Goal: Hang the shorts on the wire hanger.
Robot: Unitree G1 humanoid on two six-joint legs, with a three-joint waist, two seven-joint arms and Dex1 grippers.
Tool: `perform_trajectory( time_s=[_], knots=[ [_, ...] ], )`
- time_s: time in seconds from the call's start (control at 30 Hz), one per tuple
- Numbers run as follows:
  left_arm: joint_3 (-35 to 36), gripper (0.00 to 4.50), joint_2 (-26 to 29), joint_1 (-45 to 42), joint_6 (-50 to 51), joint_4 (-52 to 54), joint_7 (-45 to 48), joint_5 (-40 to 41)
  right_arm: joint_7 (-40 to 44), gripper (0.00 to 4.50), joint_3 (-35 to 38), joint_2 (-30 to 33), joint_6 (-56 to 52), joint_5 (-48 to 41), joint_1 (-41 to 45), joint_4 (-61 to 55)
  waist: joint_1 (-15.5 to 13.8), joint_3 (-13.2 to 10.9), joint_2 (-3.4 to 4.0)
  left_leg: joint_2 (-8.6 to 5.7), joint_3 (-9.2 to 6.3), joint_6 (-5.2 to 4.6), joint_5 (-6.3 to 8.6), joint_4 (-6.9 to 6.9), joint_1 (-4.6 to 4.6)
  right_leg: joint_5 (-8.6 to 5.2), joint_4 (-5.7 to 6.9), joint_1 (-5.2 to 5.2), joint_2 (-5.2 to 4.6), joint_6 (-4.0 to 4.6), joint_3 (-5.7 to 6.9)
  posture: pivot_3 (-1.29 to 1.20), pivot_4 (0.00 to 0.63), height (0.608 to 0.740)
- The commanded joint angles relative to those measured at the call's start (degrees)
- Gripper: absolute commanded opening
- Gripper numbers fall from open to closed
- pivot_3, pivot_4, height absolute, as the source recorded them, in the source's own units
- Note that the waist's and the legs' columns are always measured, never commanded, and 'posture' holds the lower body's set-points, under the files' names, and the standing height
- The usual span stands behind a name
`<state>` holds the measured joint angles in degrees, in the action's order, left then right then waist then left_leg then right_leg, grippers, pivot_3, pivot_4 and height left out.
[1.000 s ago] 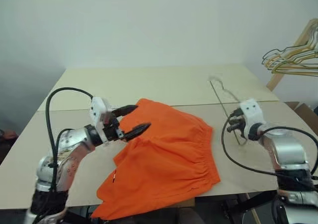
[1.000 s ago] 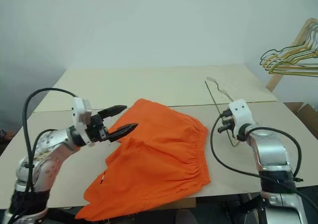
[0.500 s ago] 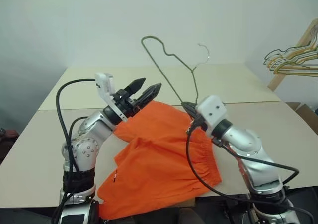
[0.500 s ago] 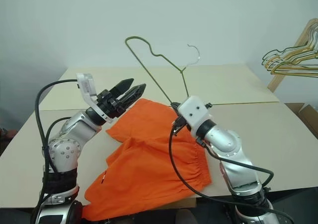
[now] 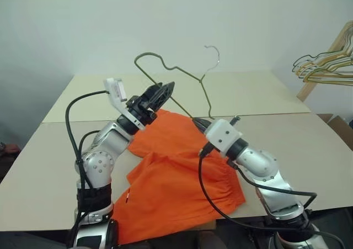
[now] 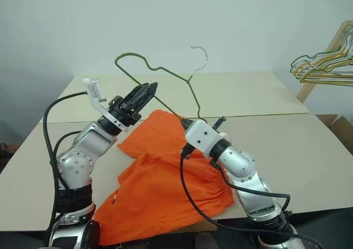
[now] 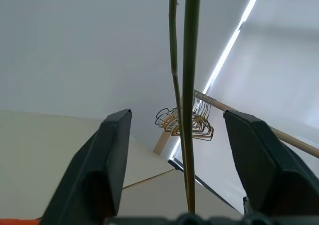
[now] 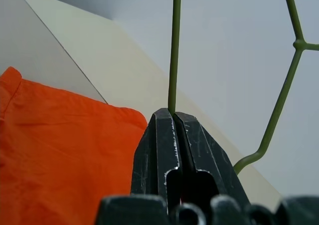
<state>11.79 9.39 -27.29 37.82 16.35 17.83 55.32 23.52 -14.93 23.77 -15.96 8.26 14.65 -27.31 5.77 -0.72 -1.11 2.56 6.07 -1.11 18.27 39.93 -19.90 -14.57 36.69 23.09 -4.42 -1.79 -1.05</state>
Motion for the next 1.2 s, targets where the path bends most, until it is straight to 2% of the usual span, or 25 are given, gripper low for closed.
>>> perform_trajectory(
  time_s=[0.03,0.2,0.23,0.37,0.47,0.6,0.7,0.77,0.9,1.0,1.1,1.2],
  knots=[
    [1.15,1.91,-1.67,-1.91,-0.36,0.75,-2.22,3.02,-1.54,0.0,0.31,-0.66,3.07,2.33,1.05,-0.03,0.0,0.0,0.0,-0.01,0.0,0.01,0.0,0.0,-0.01,0.0,-0.01,0.0,0.0,0.0,0.0,-0.12,0.0,0.74],
    [1.26,0.17,-2.65,-1.77,-0.02,1.18,-4.35,4.88,-2.94,0.0,-0.19,-2.23,4.32,4.77,1.05,1.11,0.0,0.0,-0.01,-0.01,-0.01,0.01,-0.01,0.0,-0.01,0.0,0.0,0.0,0.0,0.0,0.0,-0.11,0.0,0.74],
    [1.1,0.05,-2.69,-1.64,-0.07,1.33,-4.67,4.86,-3.19,0.0,-0.2,-2.55,4.49,5.2,1.01,1.32,0.01,0.0,-0.01,-0.01,-0.01,0.01,-0.01,0.0,0.0,0.0,0.0,0.0,0.0,0.0,0.0,-0.11,0.0,0.74],
    [0.52,0.05,-2.26,-1.32,-0.29,1.82,-5.01,4.28,-3.45,0.0,-0.88,-1.93,6.91,8.23,1.21,2.57,0.0,0.0,-0.01,-0.02,-0.02,0.04,-0.02,0.0,-0.01,0.0,-0.01,-0.01,0.0,0.0,0.01,-0.11,0.0,0.74],
    [-0.31,0.0,-1.33,-1.01,-2.03,3.22,-3.53,2.14,-1.79,0.74,-1.87,0.11,10.48,9.9,1.39,3.1,0.03,-0.01,-0.02,-0.03,-0.02,0.06,-0.03,0.0,-0.02,0.0,-0.03,0.0,0.0,0.0,0.01,-0.11,0.0,0.74],
    [-0.3,0.0,0.51,-1.59,-5.3,2.79,-1.13,-1.57,-2.73,2.14,-1.25,-0.65,12.08,10.01,1.66,3.41,0.07,-0.01,-0.03,-0.03,0.0,0.08,-0.05,0.0,0.0,0.0,-0.03,-0.01,0.0,0.0,0.01,-0.11,0.0,0.74],
    [1.61,0.0,5.58,-2.22,-6.88,1.26,5.76,-2.11,1.38,3.2,2.9,-2.71,6.51,0.44,1.62,0.24,0.35,-0.02,-0.03,-0.01,0.0,0.08,-0.05,-0.01,0.01,0.0,0.0,0.0,0.03,0.01,0.01,-0.11,0.0,0.74],
    [3.24,0.0,9.08,-2.69,-6.81,0.3,10.21,-0.54,7.83,3.9,7.53,-2.36,-4.29,-12.35,1.61,-3.77,0.51,-0.02,-0.03,0.0,-0.03,0.08,-0.05,-0.01,0.0,0.0,0.01,0.0,0.02,0.01,0.05,-0.1,0.0,0.74],
    [7.76,0.0,15.11,-3.27,-6.35,-2.12,21.21,4.86,19.42,3.9,19.04,3.62,-24.37,-39.56,5.11,-5.08,0.53,-0.05,-0.08,0.01,-0.15,0.03,-0.02,0.07,-0.07,0.0,-0.06,-0.05,0.0,0.01,0.12,-0.11,0.0,0.74],
    [11.54,0.0,19.49,-3.66,-3.23,-5.22,29.47,11.06,29.08,3.9,21.45,10.75,-36.32,-52.7,10.04,0.67,0.64,-0.07,-0.08,0.04,-0.15,-0.11,0.06,0.07,-0.06,0.0,-0.1,-0.08,0.01,0.01,0.16,-0.12,0.0,0.74],
    [12.78,0.0,21.78,-4.08,-1.86,-7.4,35.06,14.27,34.4,3.9,18.52,14.54,-42.3,-57.12,14.55,6.81,1.12,-0.07,-0.09,0.07,-0.18,-0.11,0.06,0.02,-0.01,-0.02,-0.08,-0.09,0.06,0.04,0.21,-0.12,0.0,0.74],
    [12.85,0.0,22.49,-4.09,-1.41,-7.96,38.38,15.33,37.14,3.9,15.4,13.98,-42.87,-56.91,18.36,12.85,1.22,-0.06,-0.09,0.05,-0.22,-0.11,0.06,0.02,-0.01,-0.02,-0.08,-0.11,0.06,0.05,0.21,-0.1,0.0,0.74]
  ],
)
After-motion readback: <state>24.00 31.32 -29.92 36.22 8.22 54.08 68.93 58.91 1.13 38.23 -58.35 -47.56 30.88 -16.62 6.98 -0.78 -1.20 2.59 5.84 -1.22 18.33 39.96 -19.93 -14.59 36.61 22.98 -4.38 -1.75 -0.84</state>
